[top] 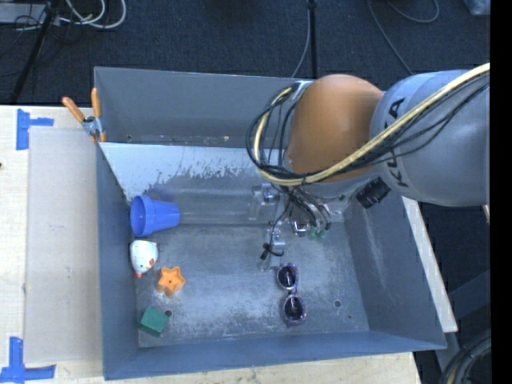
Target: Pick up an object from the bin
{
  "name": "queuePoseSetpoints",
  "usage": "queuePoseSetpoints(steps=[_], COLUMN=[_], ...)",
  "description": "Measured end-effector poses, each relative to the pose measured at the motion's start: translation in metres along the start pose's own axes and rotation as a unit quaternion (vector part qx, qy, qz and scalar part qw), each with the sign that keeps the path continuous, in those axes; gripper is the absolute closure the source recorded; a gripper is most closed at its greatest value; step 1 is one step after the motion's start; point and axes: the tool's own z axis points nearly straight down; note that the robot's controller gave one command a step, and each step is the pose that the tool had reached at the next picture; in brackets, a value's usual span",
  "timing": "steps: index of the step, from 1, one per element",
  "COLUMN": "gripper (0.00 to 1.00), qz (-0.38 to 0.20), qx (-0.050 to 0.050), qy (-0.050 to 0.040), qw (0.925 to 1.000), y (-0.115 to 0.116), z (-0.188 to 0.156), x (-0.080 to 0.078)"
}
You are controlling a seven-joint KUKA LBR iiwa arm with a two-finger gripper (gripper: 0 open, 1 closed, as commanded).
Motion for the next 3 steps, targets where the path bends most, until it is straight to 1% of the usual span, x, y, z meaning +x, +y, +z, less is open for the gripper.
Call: queuePoseSetpoints(steps=[1, 2, 3], gripper=[0.0, 0.0, 0.0], qz=[0.0, -0.031, -0.068], qx=[0.0, 0.001, -0.001], qy=[-0.0018, -0.0037, -0.0017], qw=[1.0, 0.9995, 0.9977], y=[0.0, 0.015, -0.015], z=[-0.003, 0.005, 0.038], x=[0.0, -0.004, 0.007])
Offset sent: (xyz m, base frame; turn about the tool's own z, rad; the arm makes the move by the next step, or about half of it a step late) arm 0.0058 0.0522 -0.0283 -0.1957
